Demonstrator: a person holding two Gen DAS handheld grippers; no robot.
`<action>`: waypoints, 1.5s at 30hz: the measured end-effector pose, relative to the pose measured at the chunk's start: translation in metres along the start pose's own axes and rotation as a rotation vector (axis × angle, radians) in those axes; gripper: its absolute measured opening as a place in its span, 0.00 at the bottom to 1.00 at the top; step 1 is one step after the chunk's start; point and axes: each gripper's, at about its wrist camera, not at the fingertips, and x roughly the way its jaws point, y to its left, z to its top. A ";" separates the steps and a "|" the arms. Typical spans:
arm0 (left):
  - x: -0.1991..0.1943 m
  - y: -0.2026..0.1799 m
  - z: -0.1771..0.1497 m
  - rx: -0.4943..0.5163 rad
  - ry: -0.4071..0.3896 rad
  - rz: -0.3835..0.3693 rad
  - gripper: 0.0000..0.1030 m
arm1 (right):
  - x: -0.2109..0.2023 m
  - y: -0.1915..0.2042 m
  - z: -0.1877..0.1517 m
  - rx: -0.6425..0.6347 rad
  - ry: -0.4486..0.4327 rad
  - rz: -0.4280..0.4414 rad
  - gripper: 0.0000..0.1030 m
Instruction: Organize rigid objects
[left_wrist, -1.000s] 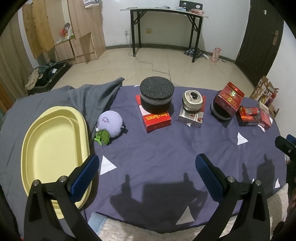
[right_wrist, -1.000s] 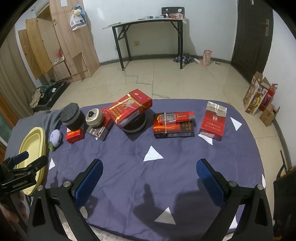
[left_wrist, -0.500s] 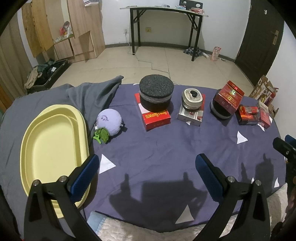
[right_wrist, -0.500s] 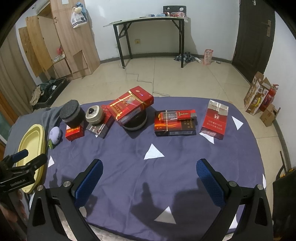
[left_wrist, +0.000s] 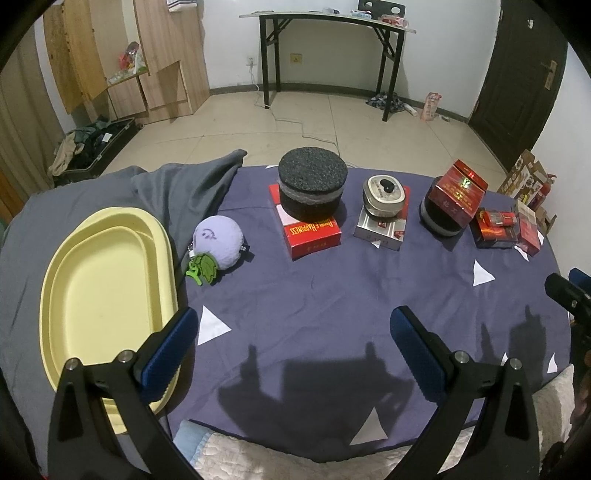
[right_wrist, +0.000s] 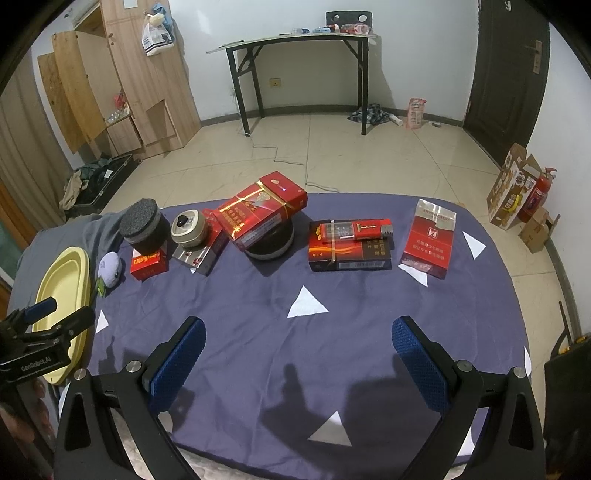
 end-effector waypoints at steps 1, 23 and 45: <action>0.000 0.000 0.000 0.000 0.001 0.000 1.00 | 0.000 0.000 0.000 0.000 0.001 0.000 1.00; -0.023 0.020 0.004 -0.034 -0.056 -0.006 1.00 | -0.028 -0.043 -0.003 0.090 -0.037 -0.043 1.00; 0.027 -0.110 0.089 0.298 0.024 -0.191 1.00 | 0.048 -0.171 0.035 0.385 -0.071 -0.071 1.00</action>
